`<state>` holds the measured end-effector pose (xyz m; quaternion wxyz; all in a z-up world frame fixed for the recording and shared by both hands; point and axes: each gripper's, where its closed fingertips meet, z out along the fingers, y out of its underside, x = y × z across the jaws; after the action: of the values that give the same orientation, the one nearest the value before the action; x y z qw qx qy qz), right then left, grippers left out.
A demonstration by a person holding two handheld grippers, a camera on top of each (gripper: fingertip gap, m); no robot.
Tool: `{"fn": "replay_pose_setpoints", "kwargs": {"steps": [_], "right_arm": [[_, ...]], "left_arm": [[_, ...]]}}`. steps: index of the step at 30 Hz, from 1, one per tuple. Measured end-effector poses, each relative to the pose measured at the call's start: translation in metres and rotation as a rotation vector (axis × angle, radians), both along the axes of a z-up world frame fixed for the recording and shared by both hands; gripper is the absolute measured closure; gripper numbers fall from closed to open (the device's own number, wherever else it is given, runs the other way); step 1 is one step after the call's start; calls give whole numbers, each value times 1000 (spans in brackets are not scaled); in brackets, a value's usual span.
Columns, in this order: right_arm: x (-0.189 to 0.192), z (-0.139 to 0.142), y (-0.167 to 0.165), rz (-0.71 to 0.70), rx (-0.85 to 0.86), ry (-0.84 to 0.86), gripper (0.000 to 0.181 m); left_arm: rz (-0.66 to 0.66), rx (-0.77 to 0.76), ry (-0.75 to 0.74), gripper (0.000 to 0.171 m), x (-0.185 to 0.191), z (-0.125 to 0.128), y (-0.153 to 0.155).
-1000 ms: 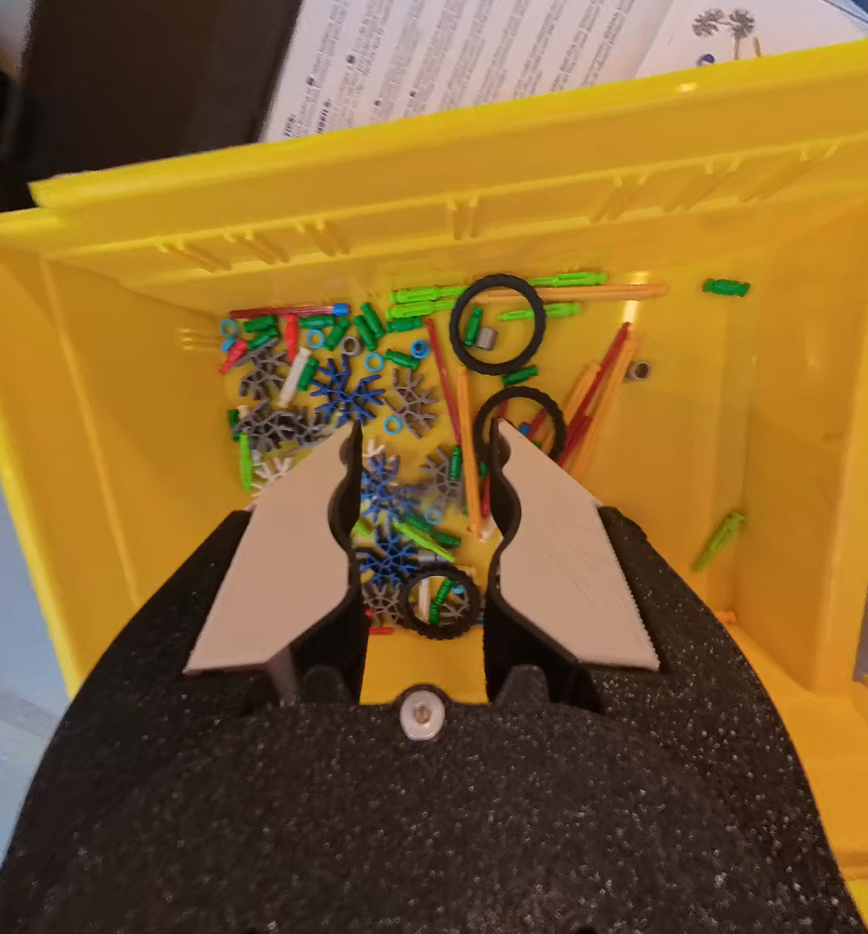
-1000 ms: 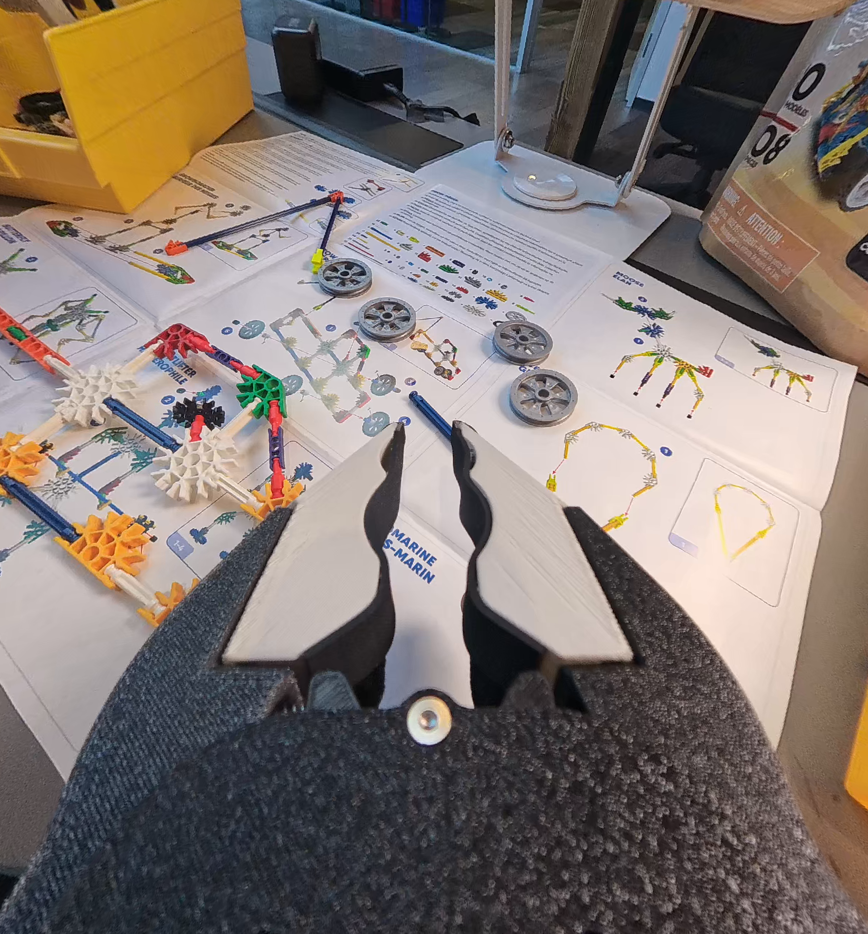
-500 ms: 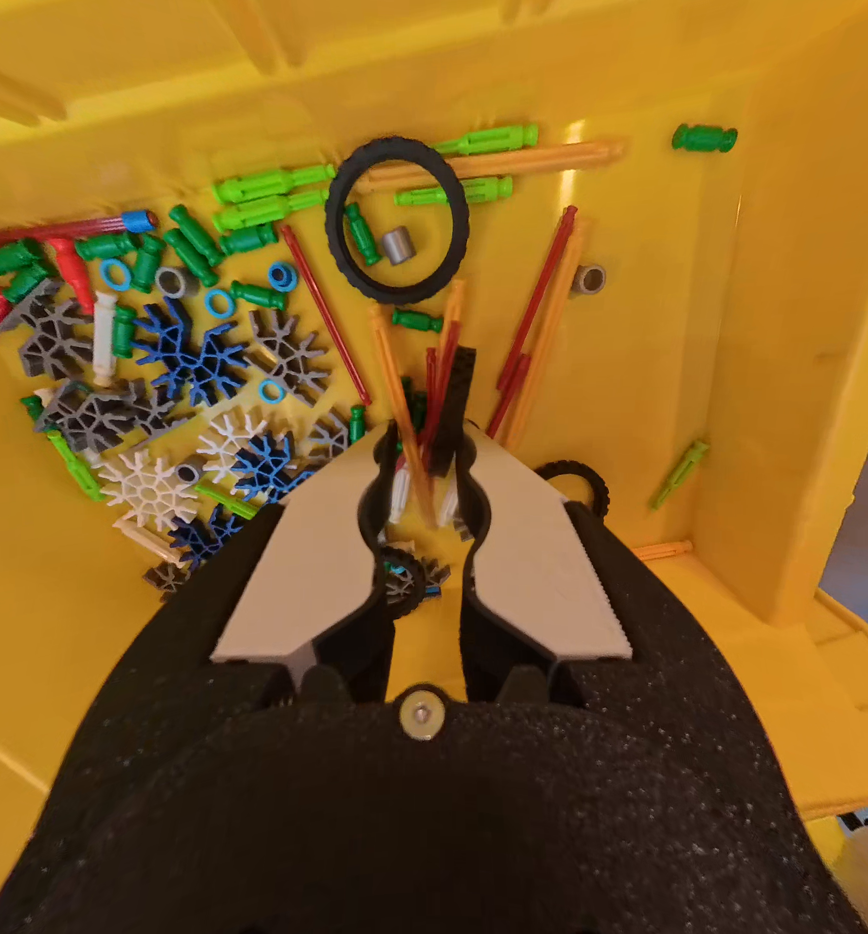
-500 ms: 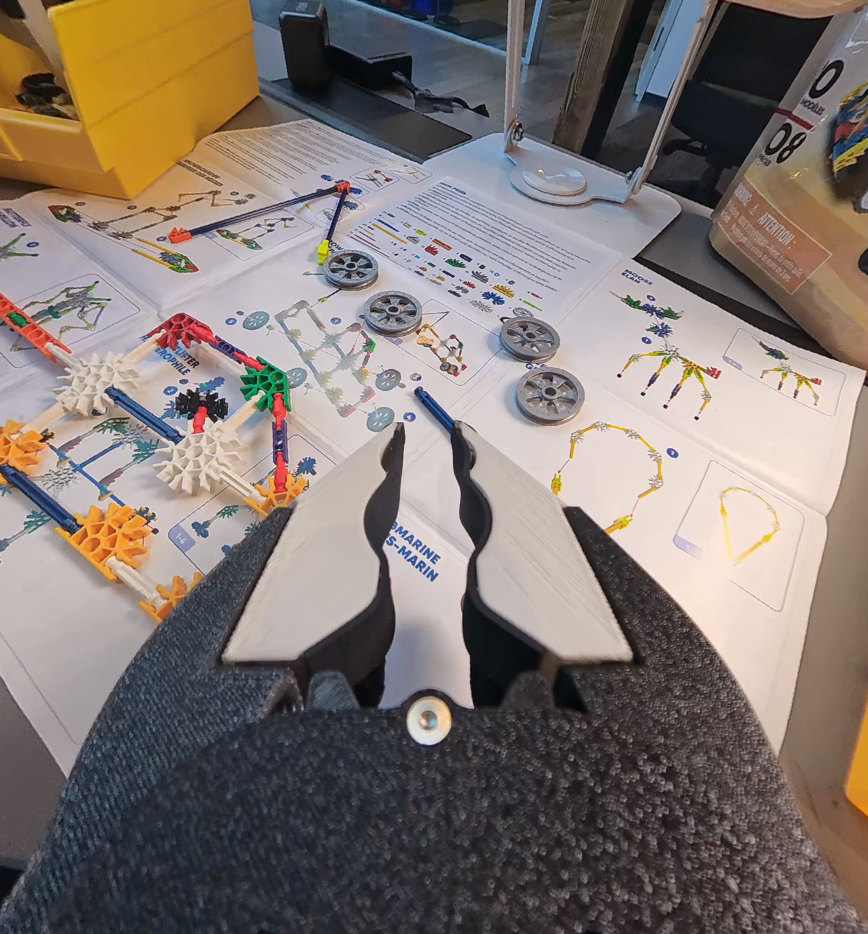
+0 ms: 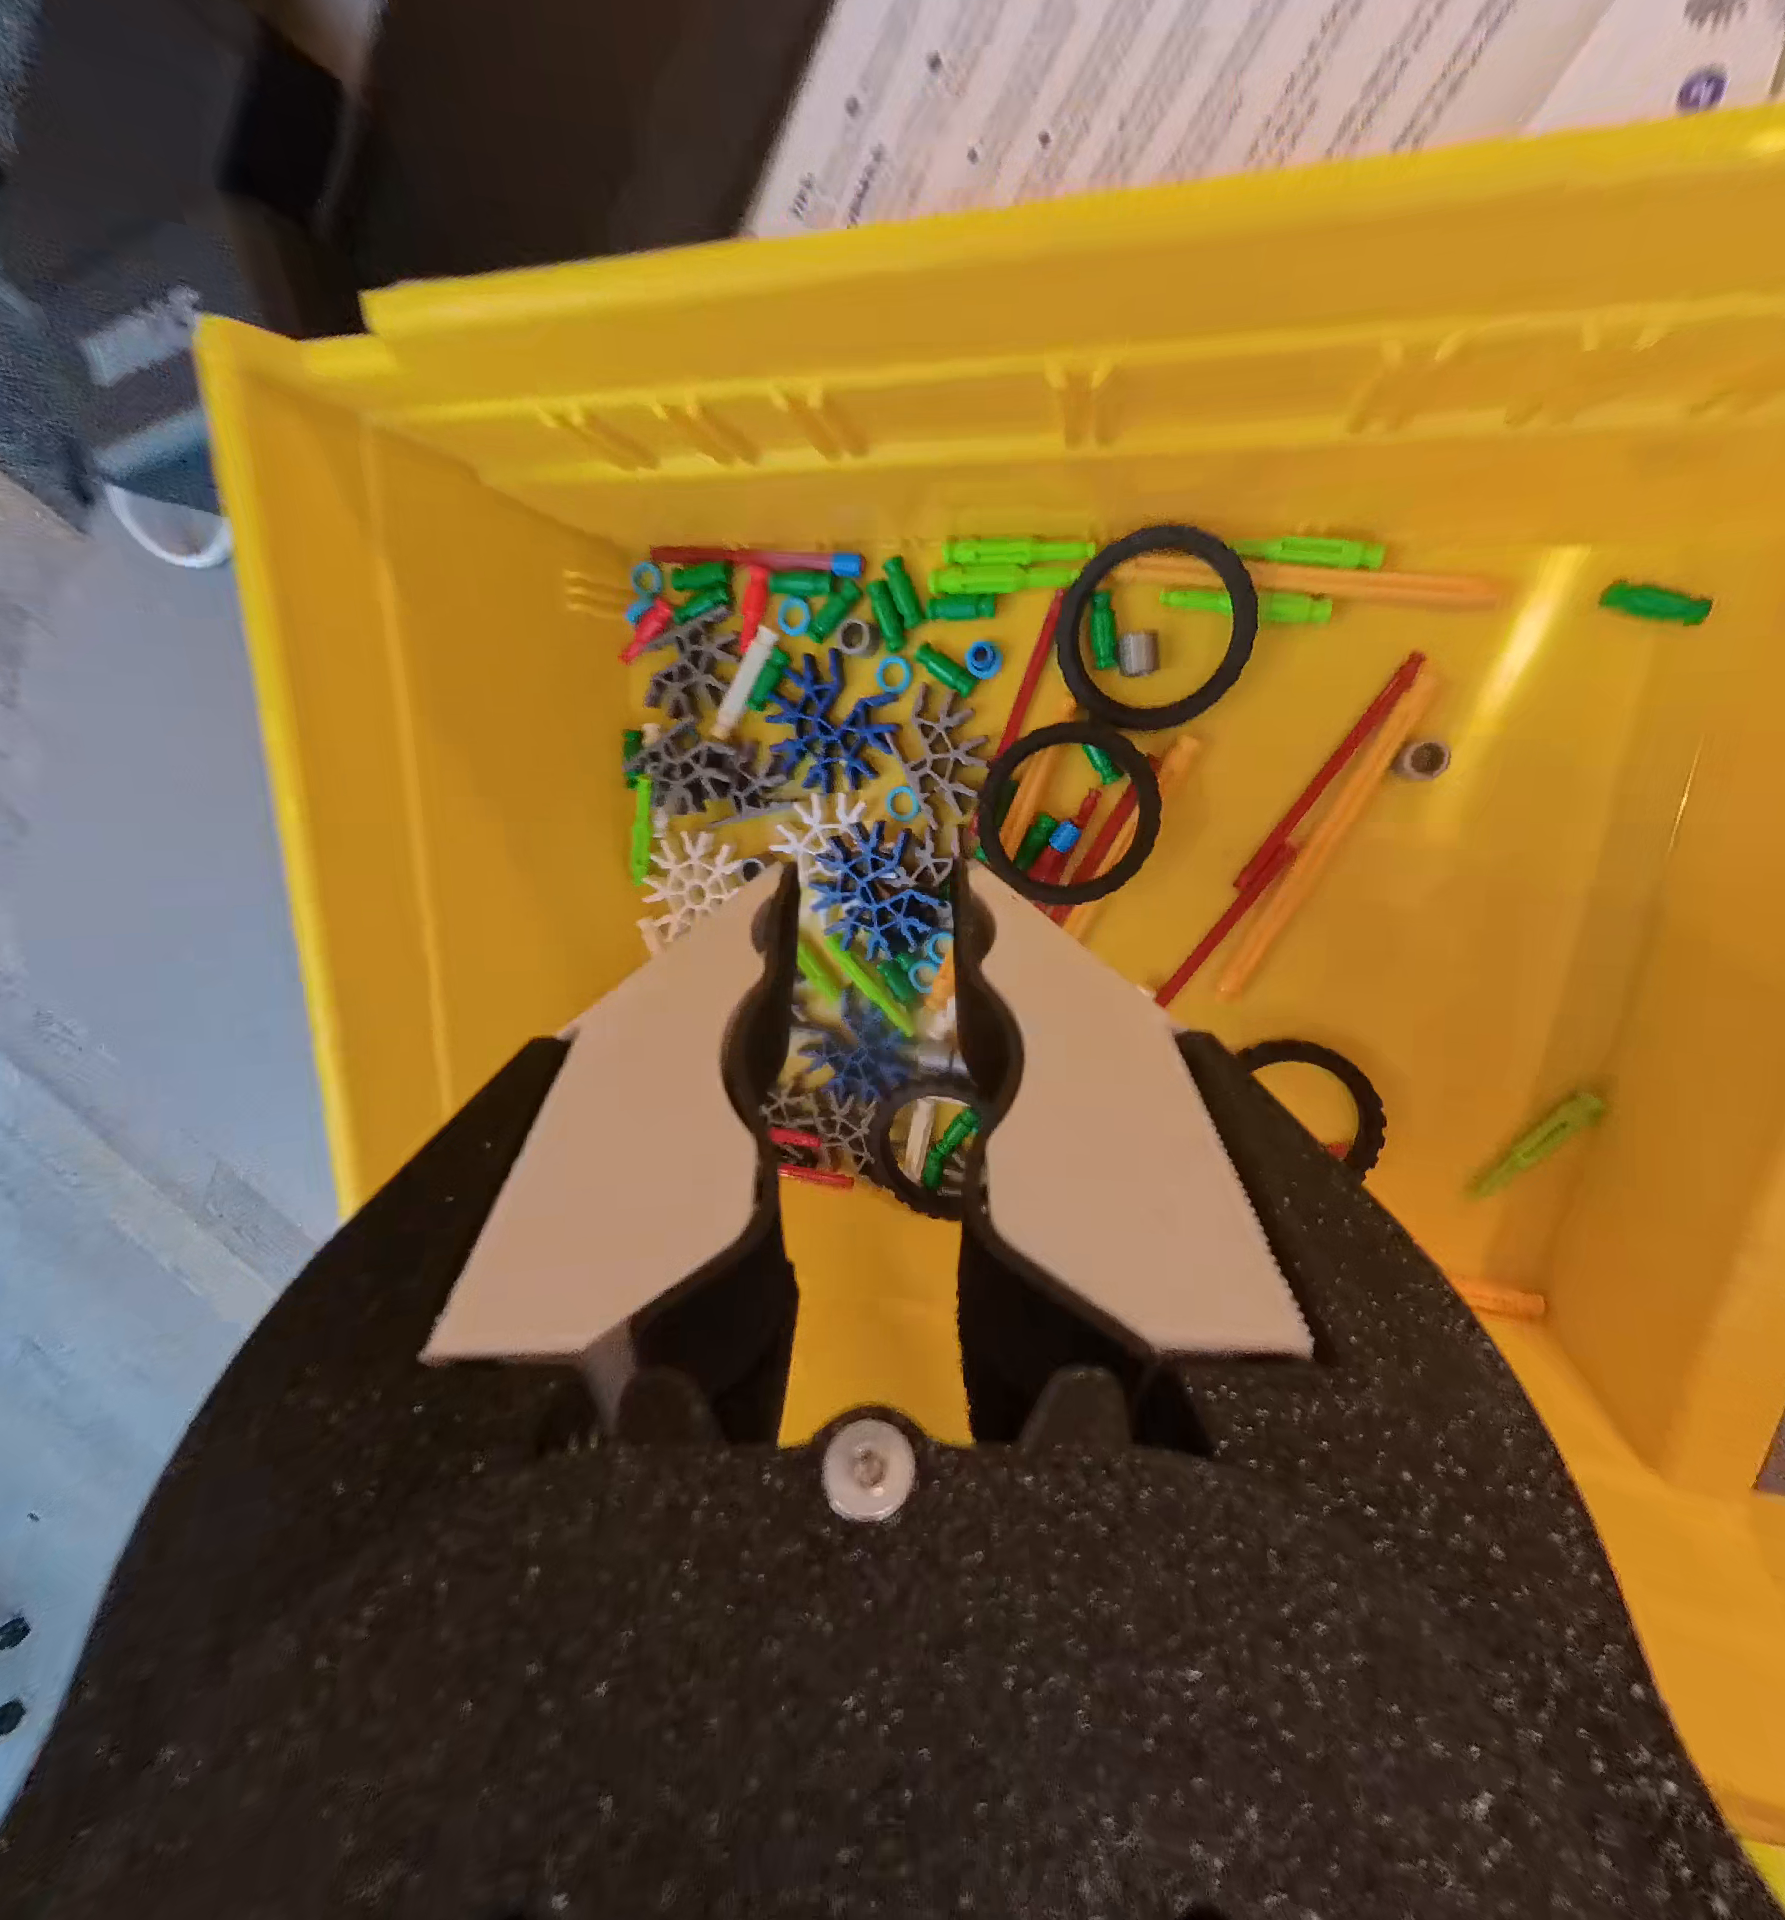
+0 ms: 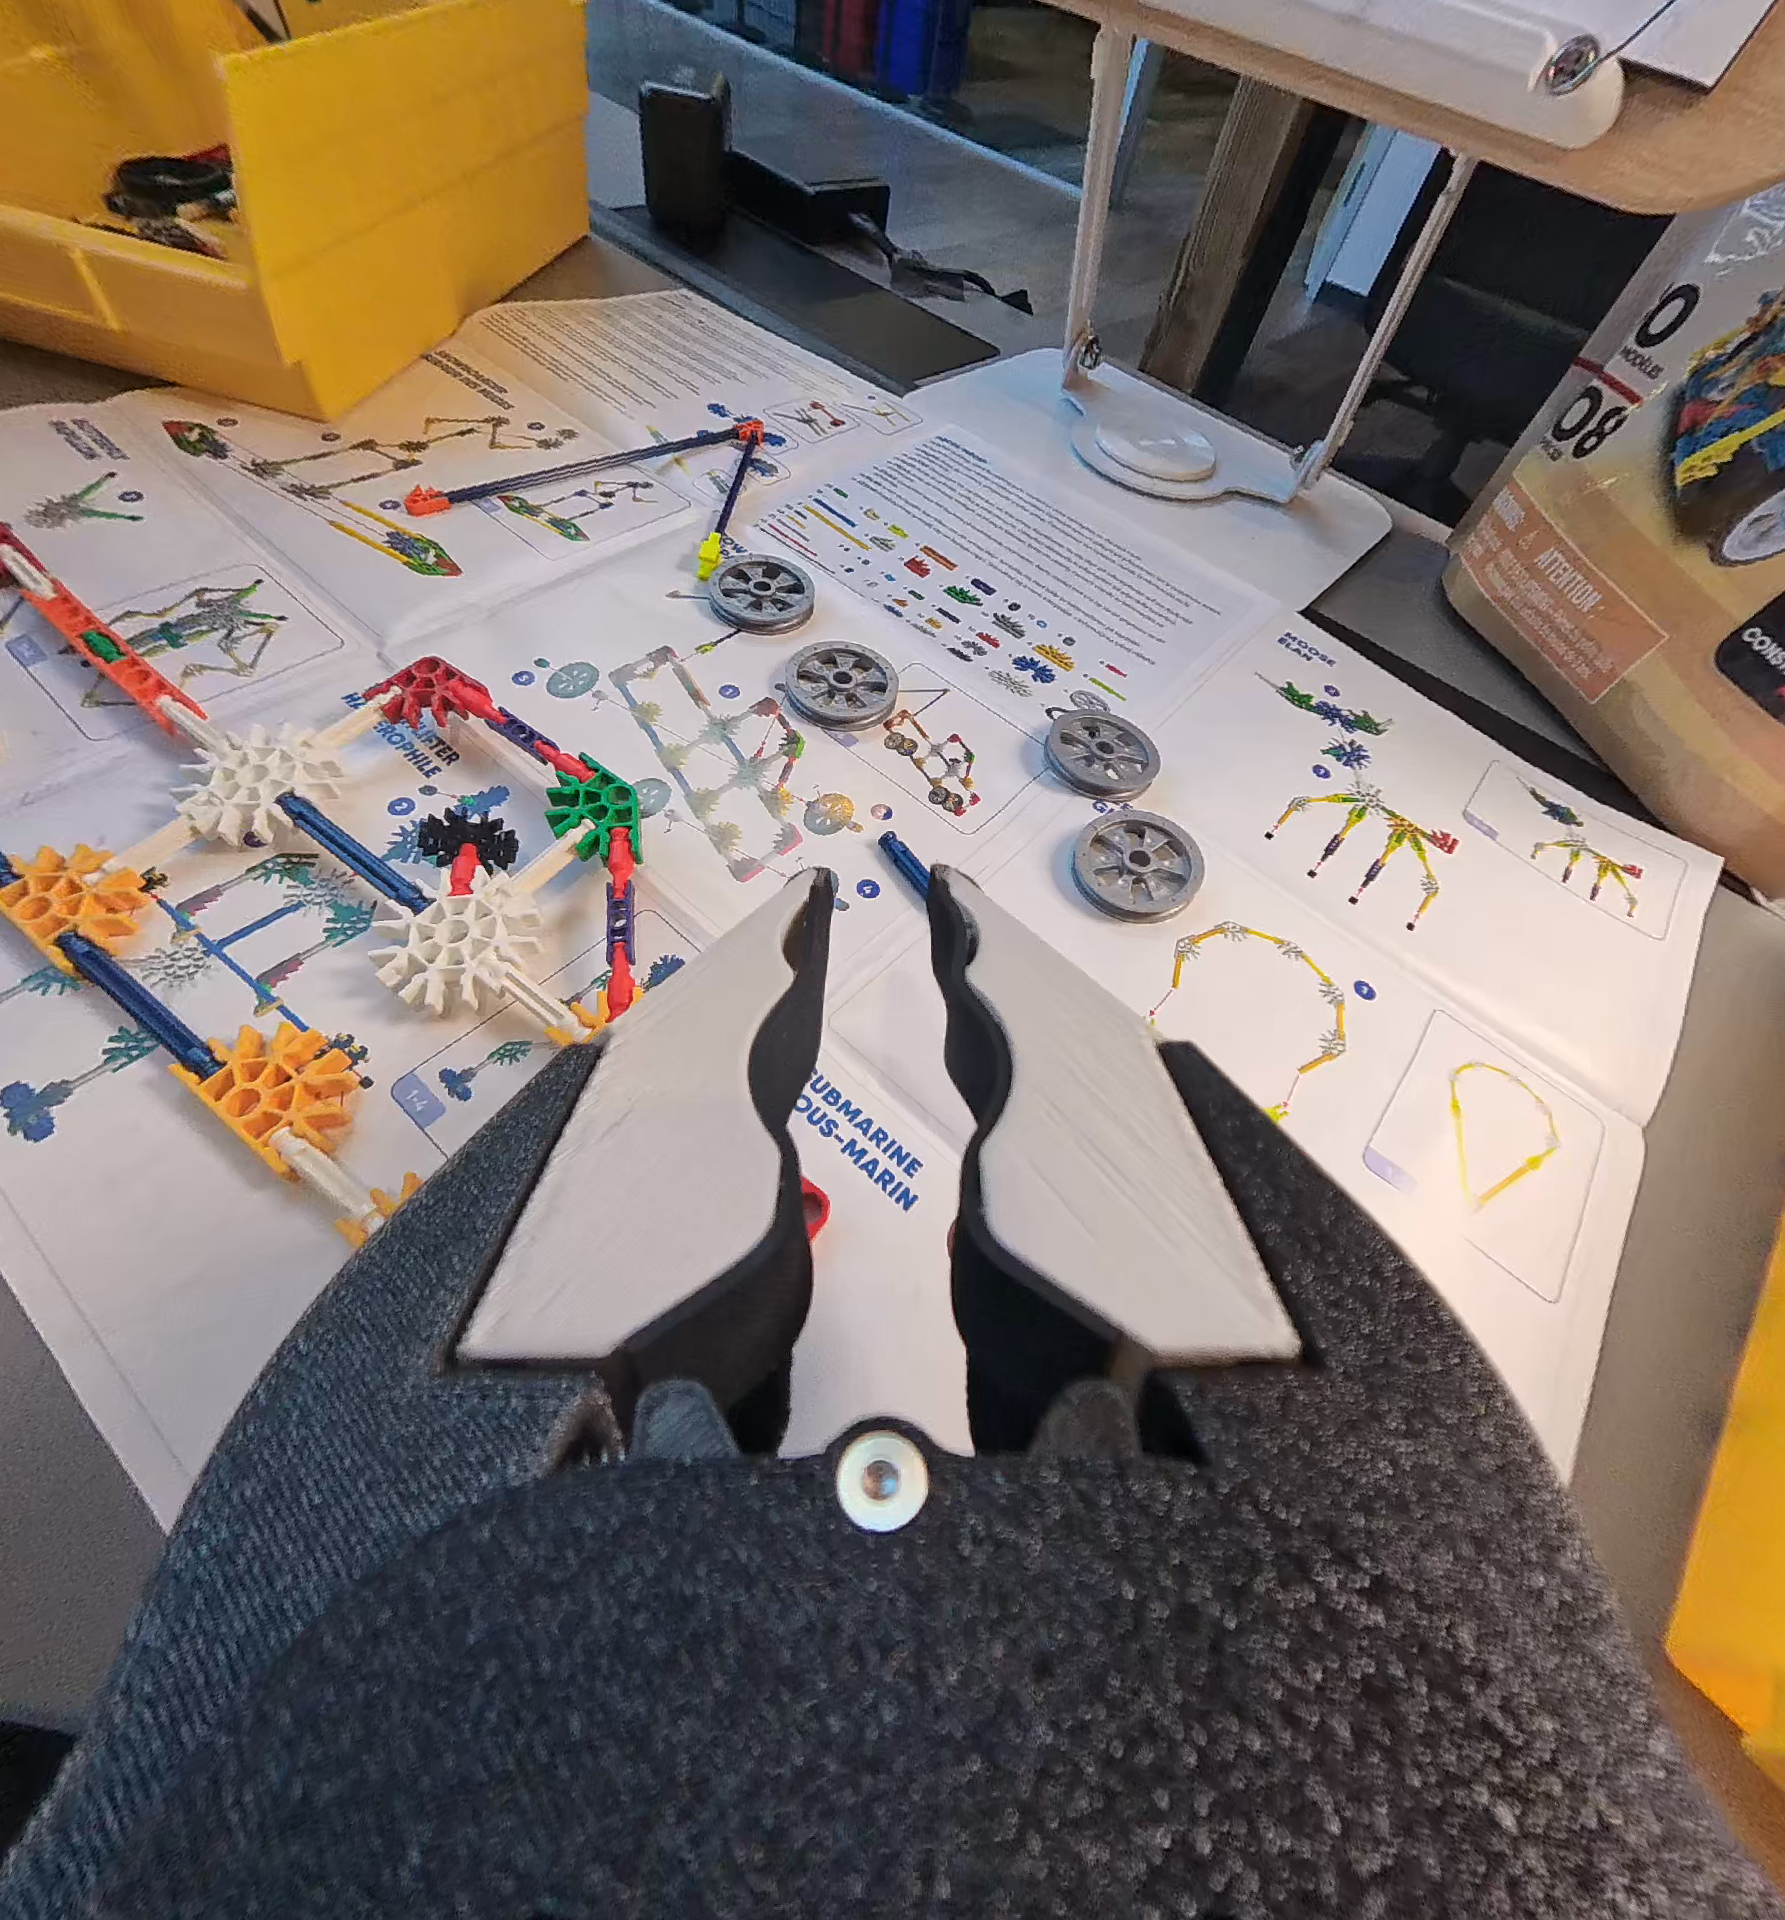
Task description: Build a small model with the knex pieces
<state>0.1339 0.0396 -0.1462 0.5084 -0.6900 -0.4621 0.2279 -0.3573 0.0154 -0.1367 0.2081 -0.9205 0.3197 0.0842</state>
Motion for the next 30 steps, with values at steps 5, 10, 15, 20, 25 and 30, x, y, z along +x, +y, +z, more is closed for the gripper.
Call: {"fn": "replay_pose_setpoints", "kwargs": {"steps": [5,10,15,20,25,30], "right_arm": [[-1,1,-2,8,14,-4,164],[-3,-2,-1,-1,20,-20,163],[-3,6,2,-38,11,25,164],[-15,16,1,-35,5,58,163],[-31,27,-5,-15,28,53,163],[-41,30,-11,-14,35,50,163]], "left_arm": [[96,317,-70,142,-4,67,-10],[217,476,-82,140,-31,111,-80],[377,425,14,144,-81,98,-182],[504,225,8,146,-119,45,-261],[414,45,-43,146,-115,3,-274],[240,-171,-119,134,-90,-31,-255]]}}
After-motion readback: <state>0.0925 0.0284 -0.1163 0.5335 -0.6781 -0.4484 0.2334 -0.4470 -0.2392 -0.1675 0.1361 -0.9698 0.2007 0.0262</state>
